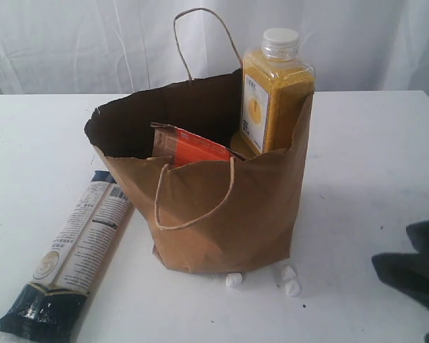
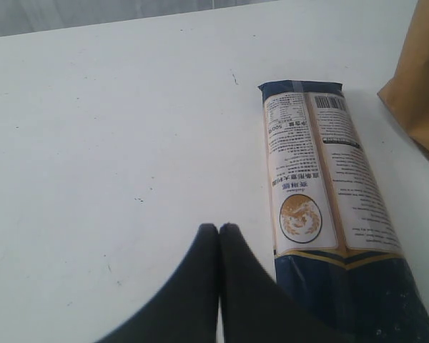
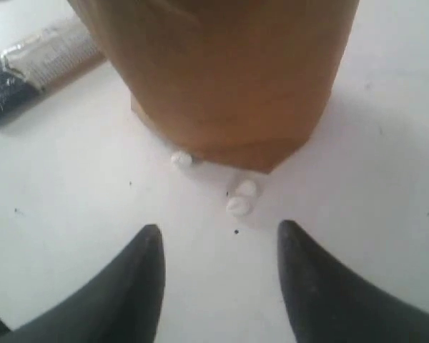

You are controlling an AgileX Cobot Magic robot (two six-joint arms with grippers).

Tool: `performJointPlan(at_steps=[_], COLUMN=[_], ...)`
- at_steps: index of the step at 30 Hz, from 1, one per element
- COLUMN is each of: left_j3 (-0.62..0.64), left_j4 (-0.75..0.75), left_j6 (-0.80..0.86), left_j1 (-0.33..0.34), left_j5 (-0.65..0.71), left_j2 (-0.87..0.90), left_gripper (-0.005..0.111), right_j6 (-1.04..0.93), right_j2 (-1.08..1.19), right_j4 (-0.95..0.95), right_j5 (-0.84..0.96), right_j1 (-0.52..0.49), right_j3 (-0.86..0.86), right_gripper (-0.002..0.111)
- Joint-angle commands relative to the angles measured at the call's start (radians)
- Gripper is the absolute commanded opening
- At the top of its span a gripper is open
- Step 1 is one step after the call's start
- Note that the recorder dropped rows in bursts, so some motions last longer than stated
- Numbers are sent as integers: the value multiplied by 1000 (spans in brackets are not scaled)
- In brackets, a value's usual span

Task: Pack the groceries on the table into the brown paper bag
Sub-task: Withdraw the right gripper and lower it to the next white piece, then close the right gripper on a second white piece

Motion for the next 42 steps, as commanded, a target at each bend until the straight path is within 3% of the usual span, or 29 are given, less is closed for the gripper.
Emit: performJointPlan(at_steps=[1,7,12,15,21,23,32,42], left_j3=[4,4,4,4,4,4,4,4], left_j4=[-8,-8,-8,-8,-8,-8,-8,-8], left_j6=[0,0,0,0,0,0,0,0], left_j1=[2,2,2,2,2,2,2,2], left_j5=[2,2,2,2,2,2,2,2], left_j2=[-5,-5,-5,-5,-5,-5,-5,-5], left_gripper=[0,0,0,0,0,0,0,0], right_j6=[-147,-390,-436,-371,6,49,91,130], right_j2=[16,79,181,270,466,528,788,902], right_j4=[84,235,239,239,224,214,208,208], right_j5=[-92,-231,-306,-373,-493,-526,-713,-812], right_j1=[1,2,34,40,40,40,40,-34], right_j3=[105,179,192,192,192,192,187,181], right_gripper=[47,47,47,47,47,47,47,46])
